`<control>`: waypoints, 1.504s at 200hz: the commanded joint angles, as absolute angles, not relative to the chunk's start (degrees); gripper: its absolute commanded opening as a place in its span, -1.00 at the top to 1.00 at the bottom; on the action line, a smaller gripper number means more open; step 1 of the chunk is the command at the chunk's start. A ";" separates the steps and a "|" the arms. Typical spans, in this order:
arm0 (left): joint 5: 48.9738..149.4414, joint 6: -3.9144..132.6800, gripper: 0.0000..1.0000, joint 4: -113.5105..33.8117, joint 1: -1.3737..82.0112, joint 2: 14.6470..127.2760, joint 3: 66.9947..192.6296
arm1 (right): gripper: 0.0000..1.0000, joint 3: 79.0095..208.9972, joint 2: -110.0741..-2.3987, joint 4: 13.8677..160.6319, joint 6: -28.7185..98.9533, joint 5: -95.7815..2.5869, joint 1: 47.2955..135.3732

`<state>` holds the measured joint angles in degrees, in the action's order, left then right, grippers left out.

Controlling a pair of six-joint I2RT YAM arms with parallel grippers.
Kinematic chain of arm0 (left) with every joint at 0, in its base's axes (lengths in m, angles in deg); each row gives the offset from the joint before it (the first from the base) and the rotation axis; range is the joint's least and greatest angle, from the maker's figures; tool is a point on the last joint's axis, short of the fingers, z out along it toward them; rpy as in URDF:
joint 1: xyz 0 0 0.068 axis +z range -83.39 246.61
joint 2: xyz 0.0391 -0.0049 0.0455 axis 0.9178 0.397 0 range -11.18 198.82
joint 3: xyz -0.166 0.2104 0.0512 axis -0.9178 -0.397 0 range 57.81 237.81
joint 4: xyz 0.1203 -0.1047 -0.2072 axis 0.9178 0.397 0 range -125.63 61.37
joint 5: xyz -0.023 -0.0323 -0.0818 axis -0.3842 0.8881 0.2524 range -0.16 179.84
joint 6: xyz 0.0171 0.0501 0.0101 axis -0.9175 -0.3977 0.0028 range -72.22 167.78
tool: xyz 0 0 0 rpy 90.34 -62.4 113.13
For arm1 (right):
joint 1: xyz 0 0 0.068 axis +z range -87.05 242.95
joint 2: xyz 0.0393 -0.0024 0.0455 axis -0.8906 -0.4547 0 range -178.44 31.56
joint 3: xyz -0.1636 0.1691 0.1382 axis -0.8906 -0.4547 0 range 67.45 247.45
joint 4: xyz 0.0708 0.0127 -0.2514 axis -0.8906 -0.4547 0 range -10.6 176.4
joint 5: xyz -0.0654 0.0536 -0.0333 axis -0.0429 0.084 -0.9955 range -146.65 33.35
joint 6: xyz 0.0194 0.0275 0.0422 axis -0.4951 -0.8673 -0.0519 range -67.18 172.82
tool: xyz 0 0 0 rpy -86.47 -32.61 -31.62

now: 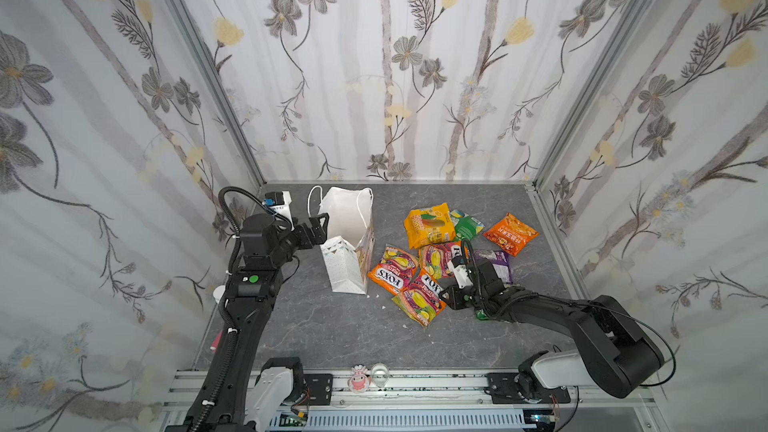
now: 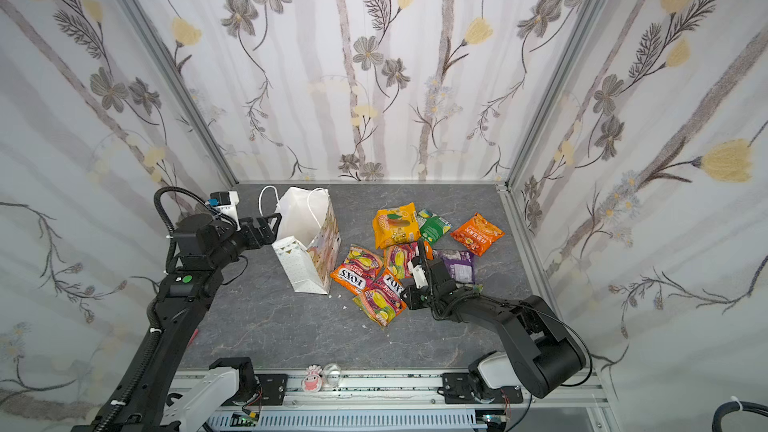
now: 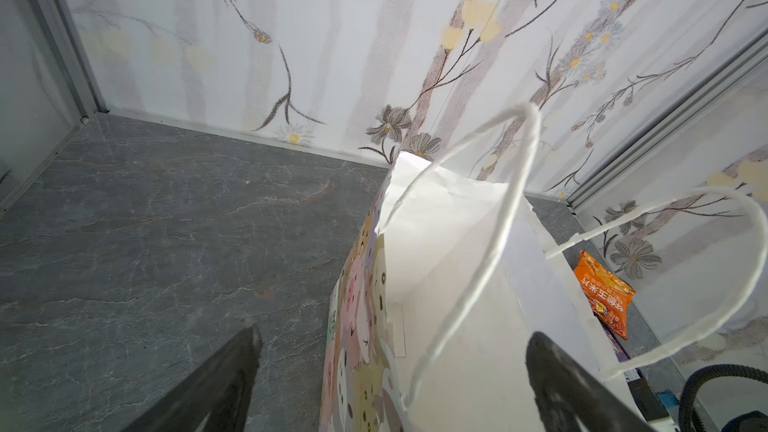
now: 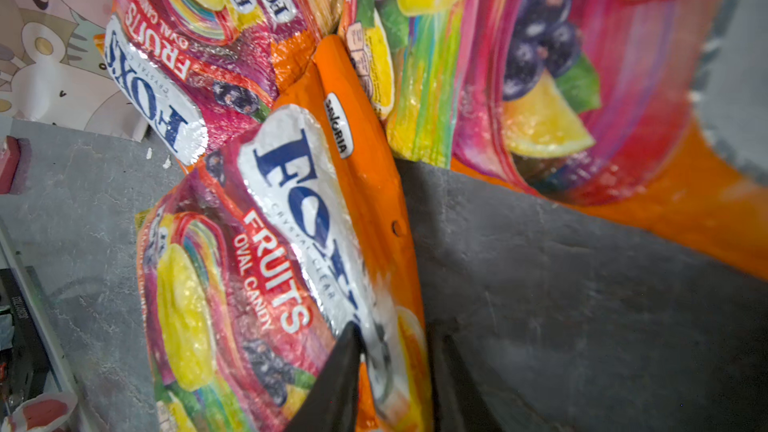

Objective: Place the snacks into the paper bag
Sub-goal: 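Lower the right gripper onto a FOX'S Fruits candy bag and close on it, then lift the FOX'S candy bag with the right gripper and carry it toward the paper bag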

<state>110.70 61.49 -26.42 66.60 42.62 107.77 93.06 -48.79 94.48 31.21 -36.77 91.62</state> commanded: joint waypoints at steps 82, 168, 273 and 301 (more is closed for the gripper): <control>109.26 59.90 -1.00 -27.15 66.70 43.35 110.42 | 1.00 97.61 -37.70 86.55 29.11 -35.91 91.38; 110.09 60.35 -1.00 -26.72 66.78 45.09 112.13 | 1.00 109.51 -27.53 80.37 25.57 -30.28 93.03; 111.44 59.03 -0.76 -26.82 66.87 44.54 110.02 | 1.00 133.31 -31.41 71.40 30.14 -43.58 101.28; 111.35 59.11 -0.75 -26.86 66.87 44.39 110.02 | 1.00 141.11 -34.52 69.52 31.19 -47.51 103.91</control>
<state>110.96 59.59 -25.94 66.82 44.70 110.10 136.09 -32.71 70.30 29.46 -41.27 102.26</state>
